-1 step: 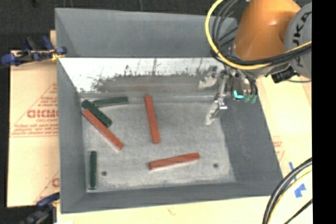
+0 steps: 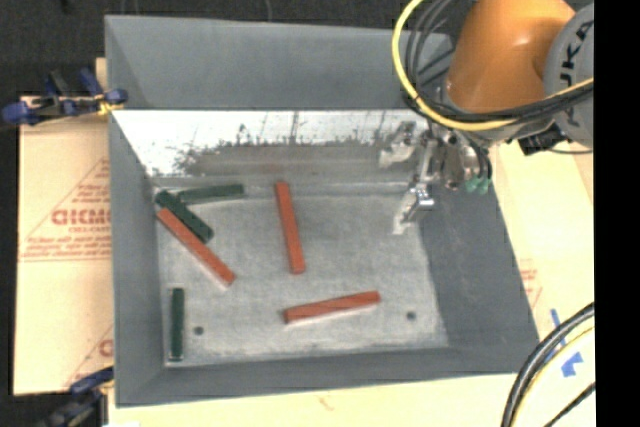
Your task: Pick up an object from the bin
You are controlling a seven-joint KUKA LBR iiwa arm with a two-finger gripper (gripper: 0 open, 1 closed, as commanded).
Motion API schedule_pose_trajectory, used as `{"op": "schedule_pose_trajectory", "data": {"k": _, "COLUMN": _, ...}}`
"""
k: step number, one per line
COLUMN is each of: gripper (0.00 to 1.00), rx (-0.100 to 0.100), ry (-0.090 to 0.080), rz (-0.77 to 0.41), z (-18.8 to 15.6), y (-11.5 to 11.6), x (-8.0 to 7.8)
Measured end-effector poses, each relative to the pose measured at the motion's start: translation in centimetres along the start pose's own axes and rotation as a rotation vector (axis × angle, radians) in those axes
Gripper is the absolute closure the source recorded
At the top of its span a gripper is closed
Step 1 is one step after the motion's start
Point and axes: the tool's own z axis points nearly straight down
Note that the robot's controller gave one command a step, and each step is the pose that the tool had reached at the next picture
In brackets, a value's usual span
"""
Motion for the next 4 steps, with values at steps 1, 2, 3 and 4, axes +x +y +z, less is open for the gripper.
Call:
{"op": "schedule_pose_trajectory", "data": {"k": 1, "gripper": 0.0, "rx": 0.0, "ry": -0.002, "rz": -0.112, "z": 5.0, "y": 1.1, "x": 1.9}}
{"op": "schedule_pose_trajectory", "data": {"k": 2, "gripper": 0.0, "rx": -0.001, "ry": 0.002, "rz": -0.404, "z": 7.0, "y": 3.6, "x": 6.2}}
{"op": "schedule_pose_trajectory", "data": {"k": 3, "gripper": 0.0, "rx": -0.006, "ry": 0.007, "rz": -0.394, "z": 9.6, "y": 6.2, "x": 8.9}}
{"op": "schedule_pose_trajectory", "data": {"k": 4, "gripper": 0.0, "rx": 0.0, "ry": -0.001, "rz": -0.482, "z": 13.6, "y": 6.7, "x": 9.1}}
